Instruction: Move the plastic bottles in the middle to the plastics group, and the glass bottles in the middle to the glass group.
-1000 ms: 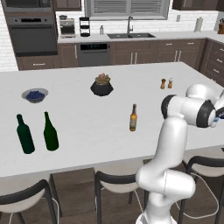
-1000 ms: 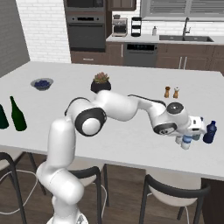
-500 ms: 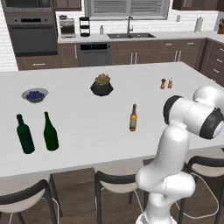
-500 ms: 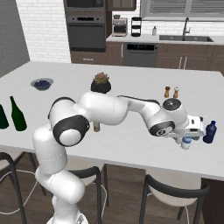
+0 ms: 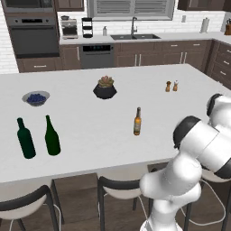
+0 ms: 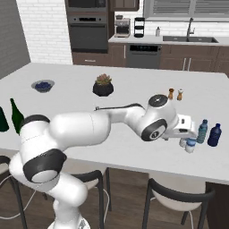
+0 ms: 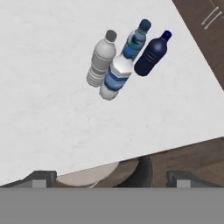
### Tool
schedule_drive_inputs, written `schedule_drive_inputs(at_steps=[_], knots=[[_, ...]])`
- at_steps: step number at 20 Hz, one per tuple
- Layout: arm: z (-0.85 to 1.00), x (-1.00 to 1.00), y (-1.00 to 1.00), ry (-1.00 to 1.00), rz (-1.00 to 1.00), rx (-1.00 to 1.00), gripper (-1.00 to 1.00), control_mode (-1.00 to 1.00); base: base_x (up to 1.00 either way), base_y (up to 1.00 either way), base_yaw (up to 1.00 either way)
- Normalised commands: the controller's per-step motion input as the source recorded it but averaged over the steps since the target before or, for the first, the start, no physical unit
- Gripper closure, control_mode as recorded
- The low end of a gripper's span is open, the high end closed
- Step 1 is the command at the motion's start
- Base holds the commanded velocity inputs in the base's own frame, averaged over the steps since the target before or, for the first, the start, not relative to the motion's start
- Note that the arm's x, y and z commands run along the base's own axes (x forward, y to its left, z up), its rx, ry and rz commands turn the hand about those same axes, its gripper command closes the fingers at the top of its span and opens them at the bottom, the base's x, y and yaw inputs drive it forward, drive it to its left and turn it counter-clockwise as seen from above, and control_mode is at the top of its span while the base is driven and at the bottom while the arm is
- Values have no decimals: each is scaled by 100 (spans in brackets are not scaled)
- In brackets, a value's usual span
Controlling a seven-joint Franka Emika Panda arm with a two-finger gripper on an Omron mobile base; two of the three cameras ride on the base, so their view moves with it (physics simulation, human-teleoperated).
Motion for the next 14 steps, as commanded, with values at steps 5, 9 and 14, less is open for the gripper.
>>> schedule_drive_inputs(at_steps=[5, 9, 14], knots=[[31, -31, 69, 0, -7, 3, -100, -100, 0, 0, 0], [30, -28, 71, 0, -7, 2, -100, -100, 0, 0, 0], [26, -22, 75, 0, -10, 1, -100, -100, 0, 0, 0]])
